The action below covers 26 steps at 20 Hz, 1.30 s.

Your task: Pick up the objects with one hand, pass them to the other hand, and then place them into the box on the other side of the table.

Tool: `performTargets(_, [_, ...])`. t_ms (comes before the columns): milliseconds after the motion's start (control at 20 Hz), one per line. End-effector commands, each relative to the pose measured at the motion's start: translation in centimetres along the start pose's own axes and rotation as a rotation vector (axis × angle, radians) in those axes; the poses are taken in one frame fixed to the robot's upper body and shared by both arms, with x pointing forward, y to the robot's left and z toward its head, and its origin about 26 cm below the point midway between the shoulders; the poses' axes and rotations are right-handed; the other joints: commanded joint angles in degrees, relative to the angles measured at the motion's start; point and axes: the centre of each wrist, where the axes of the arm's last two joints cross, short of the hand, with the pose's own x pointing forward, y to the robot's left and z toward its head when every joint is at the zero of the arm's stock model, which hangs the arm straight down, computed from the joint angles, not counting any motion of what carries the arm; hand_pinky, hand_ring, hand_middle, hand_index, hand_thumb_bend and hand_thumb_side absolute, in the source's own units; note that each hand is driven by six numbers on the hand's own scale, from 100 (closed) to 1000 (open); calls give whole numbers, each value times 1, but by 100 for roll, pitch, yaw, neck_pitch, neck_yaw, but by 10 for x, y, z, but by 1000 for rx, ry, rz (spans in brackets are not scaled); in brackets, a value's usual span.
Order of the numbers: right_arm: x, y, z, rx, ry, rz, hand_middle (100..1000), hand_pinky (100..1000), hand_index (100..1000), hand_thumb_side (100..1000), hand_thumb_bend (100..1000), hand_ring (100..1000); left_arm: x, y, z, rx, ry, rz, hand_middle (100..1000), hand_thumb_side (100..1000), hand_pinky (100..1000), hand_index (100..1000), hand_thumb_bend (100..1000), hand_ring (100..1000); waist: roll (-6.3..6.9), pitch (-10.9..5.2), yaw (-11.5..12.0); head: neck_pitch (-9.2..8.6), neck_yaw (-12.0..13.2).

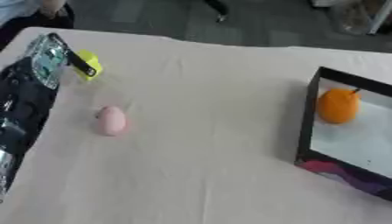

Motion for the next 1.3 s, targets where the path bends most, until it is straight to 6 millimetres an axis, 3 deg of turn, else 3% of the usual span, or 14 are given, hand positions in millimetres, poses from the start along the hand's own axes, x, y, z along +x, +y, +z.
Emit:
performTargets(50, [13,-14,-2,-17,-33,23,941,1000,965,714,100,1000,4,32,15,66,-83,8,659,100,856,492,279,788,-84,-116,7,21,-54])
performTargets(700, [31,-22,-7,-33,-98,-16,943,1000,967,674,100,1000,-1,41,59,76,-409,17,623,100,835,473,195,745,-127,-183,114,25,-233])
performTargets(1300, [83,-15,-37,102,-274,-63,965,1000,982,610,100,1000,-4,-10,85,45,-734,59,598,100,824,462,170,718,-138,-243,173,47,-403])
